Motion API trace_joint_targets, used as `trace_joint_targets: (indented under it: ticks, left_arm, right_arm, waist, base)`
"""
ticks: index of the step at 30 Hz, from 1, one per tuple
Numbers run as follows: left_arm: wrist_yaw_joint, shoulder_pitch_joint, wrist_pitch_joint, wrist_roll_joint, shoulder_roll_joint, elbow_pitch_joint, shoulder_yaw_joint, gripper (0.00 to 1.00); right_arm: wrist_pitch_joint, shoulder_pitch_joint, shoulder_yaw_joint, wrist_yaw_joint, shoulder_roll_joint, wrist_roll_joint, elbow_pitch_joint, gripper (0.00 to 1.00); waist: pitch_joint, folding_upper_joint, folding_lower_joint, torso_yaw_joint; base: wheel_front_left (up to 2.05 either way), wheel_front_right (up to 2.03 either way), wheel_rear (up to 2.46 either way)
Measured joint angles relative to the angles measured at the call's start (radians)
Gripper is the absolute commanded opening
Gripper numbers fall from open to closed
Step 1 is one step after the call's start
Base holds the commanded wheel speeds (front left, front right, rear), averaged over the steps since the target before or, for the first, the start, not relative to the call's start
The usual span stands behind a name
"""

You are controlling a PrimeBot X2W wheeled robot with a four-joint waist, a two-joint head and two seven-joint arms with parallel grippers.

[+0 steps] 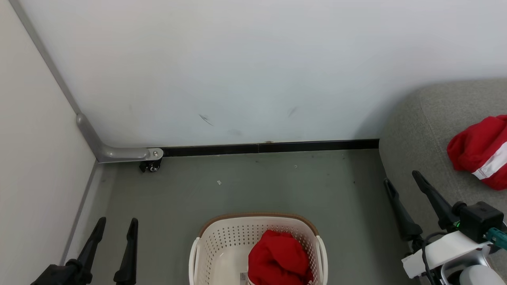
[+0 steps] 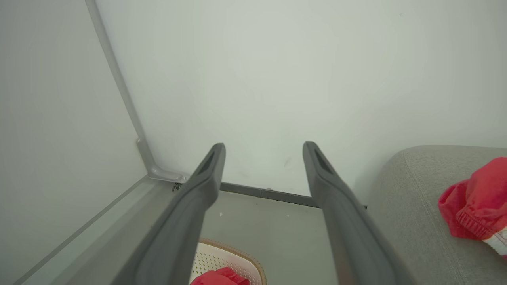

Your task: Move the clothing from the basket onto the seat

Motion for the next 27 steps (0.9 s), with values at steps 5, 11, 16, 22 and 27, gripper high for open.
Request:
trace_joint_targets:
  ticks: [5,11,16,22,27]
  left_arm:
    - [-0.013,0.000,0.000,0.008,0.001,0.009,-0.020,1.00]
    - [-0.028,-0.006,0.000,0.016,0.003,0.017,-0.045,1.00]
    - [-0.044,-0.033,0.000,0.016,0.002,0.023,-0.064,1.00]
    - [-0.061,-0.073,0.005,0.018,0.001,0.030,-0.096,1.00]
    - [-0.071,-0.108,0.019,0.033,0.001,0.043,-0.122,1.00]
  right_arm:
    - [0.000,-0.003,-0.003,0.000,0.000,0.000,-0.012,1.00]
    - [0.000,-0.022,-0.006,0.000,-0.009,0.000,-0.033,1.00]
    - [0.000,-0.062,-0.010,0.000,-0.020,0.000,-0.050,1.00]
    - [0.000,-0.104,-0.016,0.000,-0.024,0.000,-0.073,1.00]
    - [0.000,-0.144,-0.019,0.000,-0.029,0.000,-0.090,1.00]
  waist:
    - [0.016,0.0000,0.0000,-0.006]
    - [0.042,0.0000,0.0000,-0.016]
    - [0.070,0.0000,0.0001,-0.025]
    - [0.111,0.0000,0.0000,-0.037]
    - [0.151,0.0000,0.0001,-0.048]
  base:
    - [0.00,0.00,0.00]
    - [0.00,0.00,0.00]
    - [0.00,0.00,0.00]
    - [0.00,0.00,0.00]
    - [0.00,0.00,0.00]
